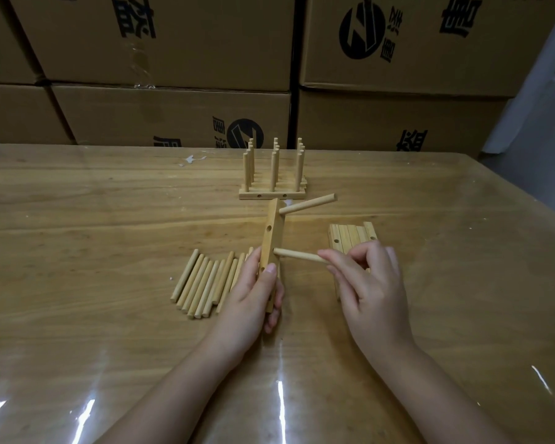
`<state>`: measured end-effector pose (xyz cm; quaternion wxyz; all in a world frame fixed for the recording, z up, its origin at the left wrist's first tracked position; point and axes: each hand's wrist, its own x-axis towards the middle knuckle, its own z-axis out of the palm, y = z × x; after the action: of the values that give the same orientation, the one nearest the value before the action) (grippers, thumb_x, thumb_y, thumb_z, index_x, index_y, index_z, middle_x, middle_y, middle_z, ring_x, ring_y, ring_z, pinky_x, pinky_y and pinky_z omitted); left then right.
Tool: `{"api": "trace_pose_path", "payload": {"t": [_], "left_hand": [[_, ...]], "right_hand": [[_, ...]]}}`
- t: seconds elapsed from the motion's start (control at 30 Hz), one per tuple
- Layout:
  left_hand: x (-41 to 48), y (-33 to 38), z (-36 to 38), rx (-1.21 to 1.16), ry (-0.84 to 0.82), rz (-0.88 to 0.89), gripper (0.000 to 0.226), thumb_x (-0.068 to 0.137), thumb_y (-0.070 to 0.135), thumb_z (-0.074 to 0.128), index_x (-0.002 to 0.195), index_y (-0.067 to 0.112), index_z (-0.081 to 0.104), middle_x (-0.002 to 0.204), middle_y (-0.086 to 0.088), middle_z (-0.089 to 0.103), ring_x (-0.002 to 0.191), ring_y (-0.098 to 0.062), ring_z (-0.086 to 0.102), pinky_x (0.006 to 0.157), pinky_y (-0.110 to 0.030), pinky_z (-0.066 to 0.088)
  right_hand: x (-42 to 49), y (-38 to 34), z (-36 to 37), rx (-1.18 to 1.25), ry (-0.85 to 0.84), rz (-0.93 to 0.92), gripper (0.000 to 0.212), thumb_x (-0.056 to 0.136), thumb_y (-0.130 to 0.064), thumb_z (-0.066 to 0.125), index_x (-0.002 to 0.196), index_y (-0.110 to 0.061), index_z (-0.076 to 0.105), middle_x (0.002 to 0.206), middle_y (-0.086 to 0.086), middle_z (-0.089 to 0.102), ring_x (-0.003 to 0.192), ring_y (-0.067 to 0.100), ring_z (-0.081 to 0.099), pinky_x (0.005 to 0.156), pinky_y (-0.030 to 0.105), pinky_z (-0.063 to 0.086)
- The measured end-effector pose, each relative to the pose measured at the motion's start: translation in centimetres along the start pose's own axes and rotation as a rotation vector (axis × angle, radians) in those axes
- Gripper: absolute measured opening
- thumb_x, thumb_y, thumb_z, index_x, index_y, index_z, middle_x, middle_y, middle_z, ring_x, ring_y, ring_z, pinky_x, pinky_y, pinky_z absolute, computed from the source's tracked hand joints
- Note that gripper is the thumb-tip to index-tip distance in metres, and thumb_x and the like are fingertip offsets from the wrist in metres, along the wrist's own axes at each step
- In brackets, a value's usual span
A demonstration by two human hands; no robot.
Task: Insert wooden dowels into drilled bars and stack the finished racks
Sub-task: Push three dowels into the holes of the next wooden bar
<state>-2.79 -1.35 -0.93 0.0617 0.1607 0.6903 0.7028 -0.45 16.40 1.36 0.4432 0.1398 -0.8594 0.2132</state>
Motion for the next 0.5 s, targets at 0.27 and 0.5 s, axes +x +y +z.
{"api": "trace_pose_path", "payload": {"t": [0.27, 0.5], "left_hand": [[0.01, 0.12, 0.18, 0.069, 0.003, 0.043, 0.039, 0.091, 0.045, 0.040, 0.130, 0.043, 0.041, 0.064, 0.007, 0.050, 0.047, -0.009, 0.045, 0.043, -0.024, 0.040], [0.14, 0.08, 0.42, 0.123, 0.007, 0.082, 0.038, 0.092, 0.042, 0.038, 0.130, 0.038, 0.041, 0.062, 0.006, 0.048, 0.044, -0.008, 0.043, 0.041, -0.023, 0.039]], "right_hand": [[0.03, -0.18, -0.23, -0.006, 0.005, -0.023, 0.024, 0.092, -0.016, 0.050, 0.101, -0.011, 0.072, 0.076, 0.006, 0.051, 0.069, 0.022, 0.046, 0.061, 0.036, 0.043], [0.06, -0.23, -0.41, -0.057, 0.015, -0.047, 0.024, 0.093, -0.016, 0.049, 0.099, -0.010, 0.072, 0.075, 0.007, 0.051, 0.068, 0.022, 0.045, 0.060, 0.036, 0.042]]}}
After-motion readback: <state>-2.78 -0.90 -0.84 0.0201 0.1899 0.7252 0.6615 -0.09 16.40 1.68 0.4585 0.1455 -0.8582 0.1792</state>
